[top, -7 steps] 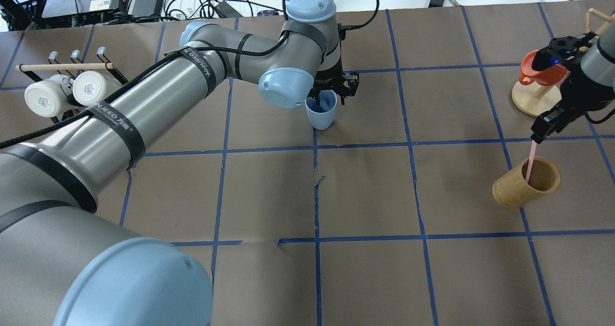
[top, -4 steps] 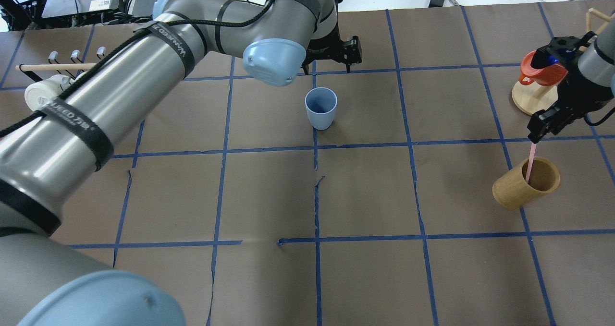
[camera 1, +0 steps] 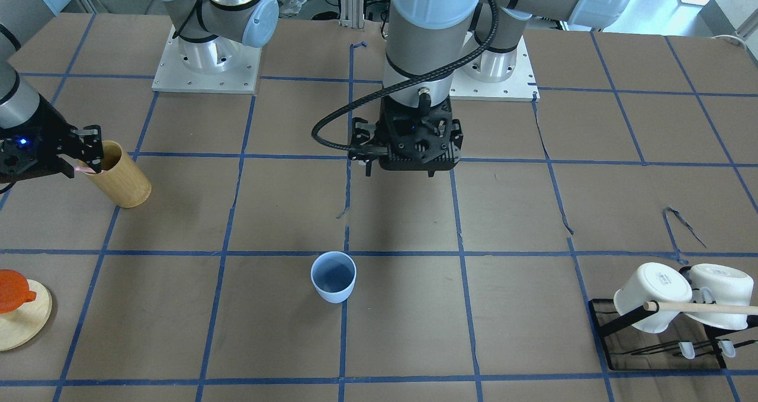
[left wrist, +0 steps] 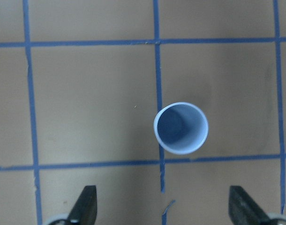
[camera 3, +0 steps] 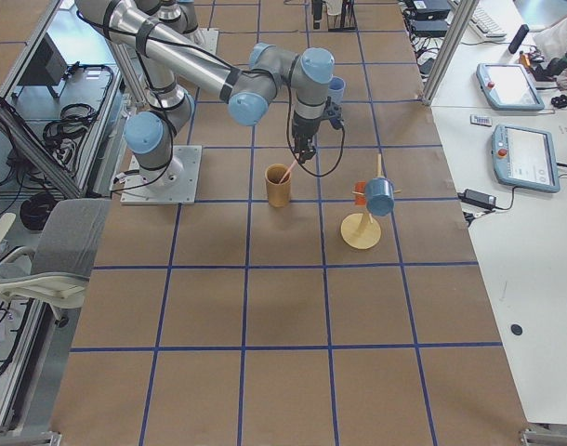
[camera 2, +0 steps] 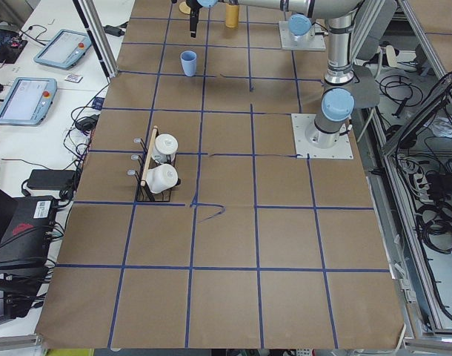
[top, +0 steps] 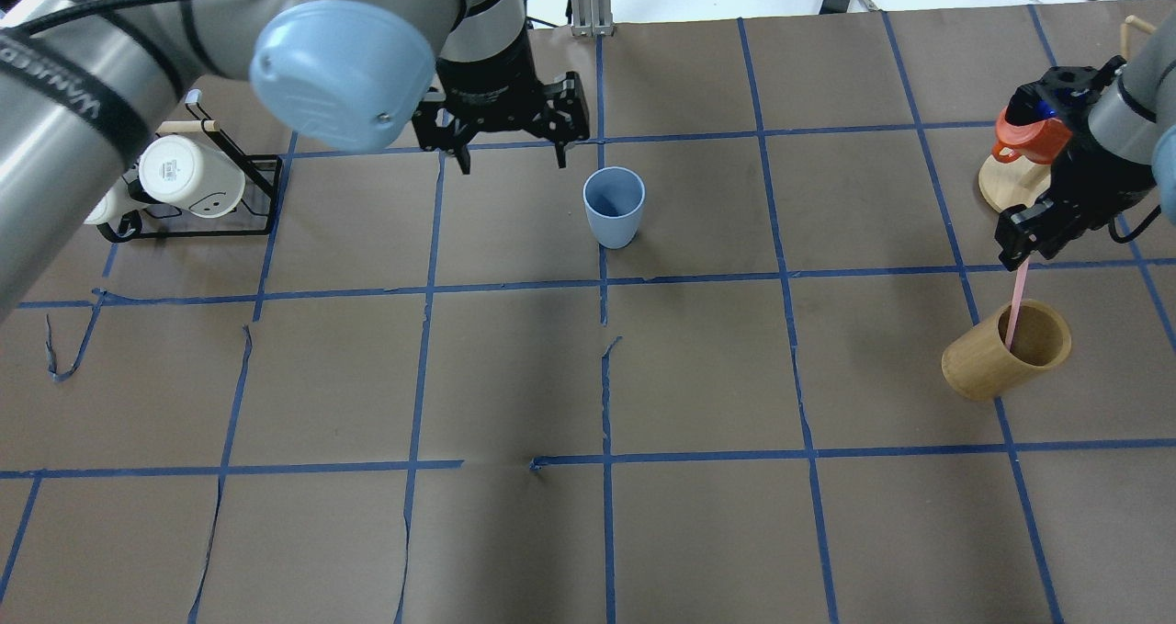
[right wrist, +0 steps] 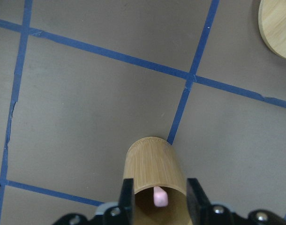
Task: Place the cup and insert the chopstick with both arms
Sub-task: 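Release the blue cup with left gripper while right grasps pink chopstick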
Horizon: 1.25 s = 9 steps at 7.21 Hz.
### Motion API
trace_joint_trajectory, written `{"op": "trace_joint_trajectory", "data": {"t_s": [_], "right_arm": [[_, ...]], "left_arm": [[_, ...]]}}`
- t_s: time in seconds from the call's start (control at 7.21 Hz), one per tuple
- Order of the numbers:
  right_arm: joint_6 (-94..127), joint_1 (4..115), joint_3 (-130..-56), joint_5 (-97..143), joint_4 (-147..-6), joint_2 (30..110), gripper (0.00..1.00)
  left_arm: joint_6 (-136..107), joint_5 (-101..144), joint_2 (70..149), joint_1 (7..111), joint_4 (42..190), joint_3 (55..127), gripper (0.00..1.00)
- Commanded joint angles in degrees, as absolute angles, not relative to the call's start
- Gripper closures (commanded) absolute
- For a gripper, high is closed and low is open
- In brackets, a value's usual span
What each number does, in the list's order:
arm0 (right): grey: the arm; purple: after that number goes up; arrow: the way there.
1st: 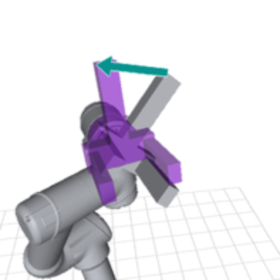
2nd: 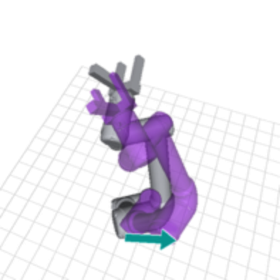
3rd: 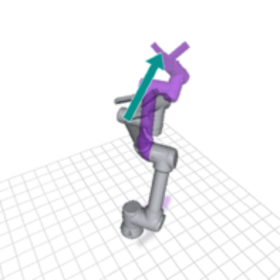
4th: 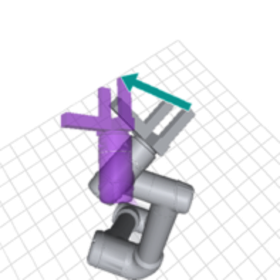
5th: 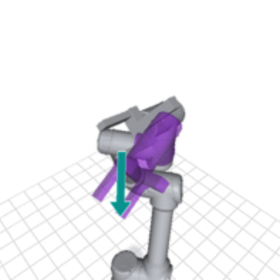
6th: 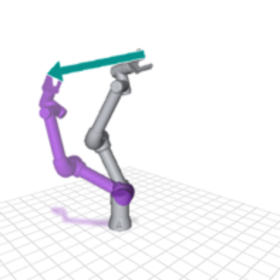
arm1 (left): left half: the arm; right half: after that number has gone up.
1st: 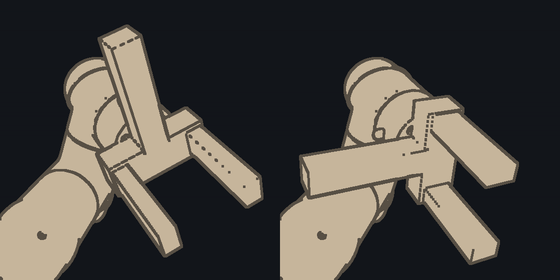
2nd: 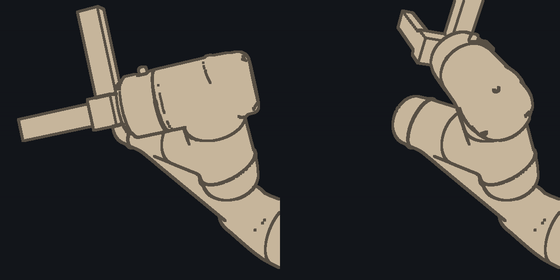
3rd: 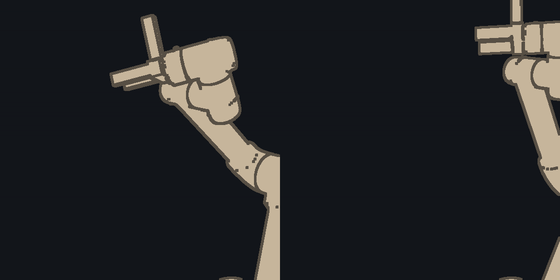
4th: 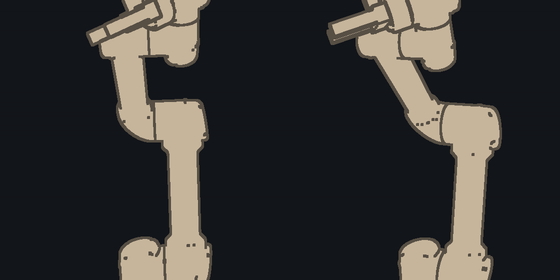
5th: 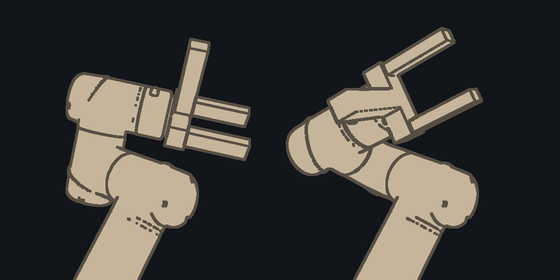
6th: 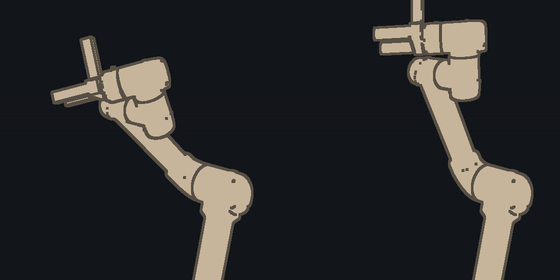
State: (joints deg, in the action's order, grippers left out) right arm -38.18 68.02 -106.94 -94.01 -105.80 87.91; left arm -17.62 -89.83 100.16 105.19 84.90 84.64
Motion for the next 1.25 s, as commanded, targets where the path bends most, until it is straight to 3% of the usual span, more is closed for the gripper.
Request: {"op": "trace_joint_trajectory", "data": {"t_s": [0.0, 0.14, 0.55, 0.83, 1.11], "right_arm": [[-38.4, 68.7, -107.0, -94.6, -106.3, 87.5, 0.71], [-38.4, 68.7, -106.9, -95.1, -106.3, 87.5, 0.82], [-38.5, 68.7, -106.2, -99.4, -105.7, 87.7, 0.98], [-38.4, 68.7, -105.8, -97.1, -105.6, 88.6, 0.98], [-37.7, 68.8, -98.6, -92.2, -100.2, 90.3, 0.98]], "left_arm": [[-15.1, -90.1, 90.3, 102.0, 86.1, 93.7, 0.00], [-7.6, -89.5, 89.2, 98.0, 86.0, 93.8, 0.00], [1.1, -88.0, 89.3, 91.2, 85.7, 90.2, 0.00], [1.1, -88.3, 89.5, 91.5, 85.6, 90.5, 0.00], [1.1, -88.3, 89.6, 91.5, 85.4, 90.6, 0.00]]}}
